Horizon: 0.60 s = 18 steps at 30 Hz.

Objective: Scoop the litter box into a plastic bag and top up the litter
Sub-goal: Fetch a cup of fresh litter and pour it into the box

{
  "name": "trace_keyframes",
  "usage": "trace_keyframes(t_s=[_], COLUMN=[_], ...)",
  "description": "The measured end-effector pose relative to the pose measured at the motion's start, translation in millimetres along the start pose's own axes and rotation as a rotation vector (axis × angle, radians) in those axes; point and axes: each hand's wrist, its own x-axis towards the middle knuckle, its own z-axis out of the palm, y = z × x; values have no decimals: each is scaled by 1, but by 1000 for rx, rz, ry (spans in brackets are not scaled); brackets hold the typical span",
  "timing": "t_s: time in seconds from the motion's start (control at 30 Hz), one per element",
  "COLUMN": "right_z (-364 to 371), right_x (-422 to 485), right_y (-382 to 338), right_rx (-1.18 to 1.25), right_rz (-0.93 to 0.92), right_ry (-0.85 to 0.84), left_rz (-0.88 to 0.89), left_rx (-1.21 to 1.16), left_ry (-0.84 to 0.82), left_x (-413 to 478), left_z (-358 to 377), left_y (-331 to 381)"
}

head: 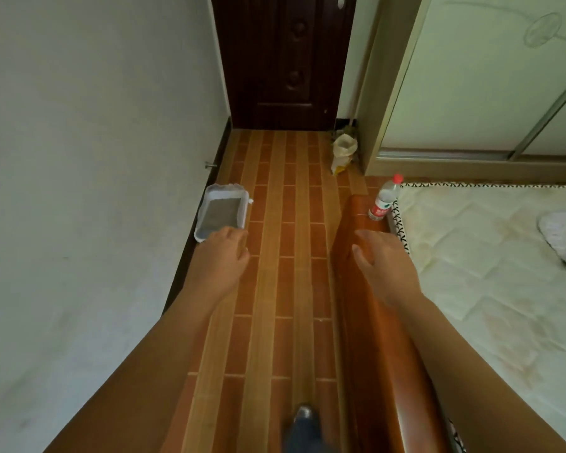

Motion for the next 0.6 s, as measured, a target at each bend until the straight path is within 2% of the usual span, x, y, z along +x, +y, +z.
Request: trace_keyframes(t_s=[0.33,0.53,0.6], right_z=[34,72,80], right_x=[158,272,308], right_y=[26,22,14], right_rx=[-41,-57,-48], right_rz=[-21,40,65], right_ry=[-49,-78,-66], left_rz=[-141,-204,-161], left_rx=[-85,-109,-58], left_ry=[-45,-114,-149], left_x=[151,285,332], left_z=[29,50,52], left_y=[-32,-74,-78])
